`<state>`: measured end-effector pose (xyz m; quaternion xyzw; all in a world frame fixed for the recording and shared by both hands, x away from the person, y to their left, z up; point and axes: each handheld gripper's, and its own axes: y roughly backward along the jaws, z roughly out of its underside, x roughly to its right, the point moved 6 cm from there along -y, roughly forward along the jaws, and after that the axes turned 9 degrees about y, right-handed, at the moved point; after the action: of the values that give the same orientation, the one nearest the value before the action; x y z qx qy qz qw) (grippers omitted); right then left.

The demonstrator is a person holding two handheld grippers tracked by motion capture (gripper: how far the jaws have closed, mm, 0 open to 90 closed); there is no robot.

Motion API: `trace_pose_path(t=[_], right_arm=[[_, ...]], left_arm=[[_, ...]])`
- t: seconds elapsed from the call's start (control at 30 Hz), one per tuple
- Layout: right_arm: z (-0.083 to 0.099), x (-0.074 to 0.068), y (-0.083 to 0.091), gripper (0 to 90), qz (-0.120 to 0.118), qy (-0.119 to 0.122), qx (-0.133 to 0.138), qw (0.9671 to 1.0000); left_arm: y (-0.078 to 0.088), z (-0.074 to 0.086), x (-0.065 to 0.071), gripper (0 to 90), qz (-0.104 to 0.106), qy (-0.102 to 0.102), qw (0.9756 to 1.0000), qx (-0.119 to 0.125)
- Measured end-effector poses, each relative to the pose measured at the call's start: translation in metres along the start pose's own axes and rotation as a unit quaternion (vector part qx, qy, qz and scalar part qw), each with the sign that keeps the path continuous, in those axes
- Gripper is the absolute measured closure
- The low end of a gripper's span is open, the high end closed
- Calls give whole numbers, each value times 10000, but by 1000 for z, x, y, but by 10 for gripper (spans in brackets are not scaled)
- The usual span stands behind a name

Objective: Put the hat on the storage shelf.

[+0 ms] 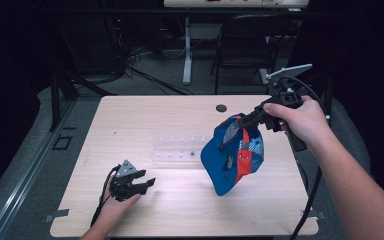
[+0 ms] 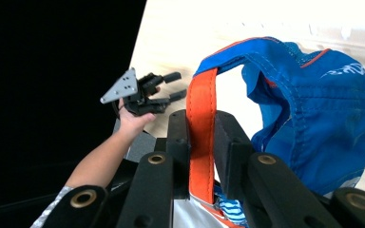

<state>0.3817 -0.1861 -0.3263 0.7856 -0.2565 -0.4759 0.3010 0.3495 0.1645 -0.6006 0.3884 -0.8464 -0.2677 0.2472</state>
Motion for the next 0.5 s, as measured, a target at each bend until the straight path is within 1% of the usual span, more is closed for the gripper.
trace_pose_path(t=[0.07,0.1,0.13,0.17,0.2,0.27,0.37,0.4,0.43,0.47,0.5], right_arm=[[-4,-5,1,777,-5,-23,44,10000],[-7,-7,2,777,-8,16,54,10000],[-10,-10,3,777,-26,6,80,10000],[-12,-11,3,777,-12,25,90,10000],[-14,-11,3,776,-11,58,106,9999],[-19,-14,4,777,10,24,109,9999],[-26,-16,3,777,-5,30,216,9998],[-28,-17,3,777,-11,21,187,9998],[-32,-18,2,777,-11,-2,267,9996],[-33,-18,2,777,-19,13,230,9997],[-35,-18,0,777,20,9,237,9997]], left_arm=[[0,0,0,476,10,5,10000,-3],[0,0,0,476,10,-10,10000,-12],[0,0,0,475,11,27,10000,-6],[0,0,0,476,2,-10,10000,-9],[-1,0,0,476,-27,8,10000,21],[0,0,1,476,-8,6,10000,30],[0,0,2,476,20,-23,10000,-3],[-1,0,2,476,16,-16,10000,31],[-1,0,2,476,20,-35,10000,34],[-1,0,3,476,28,-15,10000,34],[-1,0,3,478,32,-41,10000,28]])
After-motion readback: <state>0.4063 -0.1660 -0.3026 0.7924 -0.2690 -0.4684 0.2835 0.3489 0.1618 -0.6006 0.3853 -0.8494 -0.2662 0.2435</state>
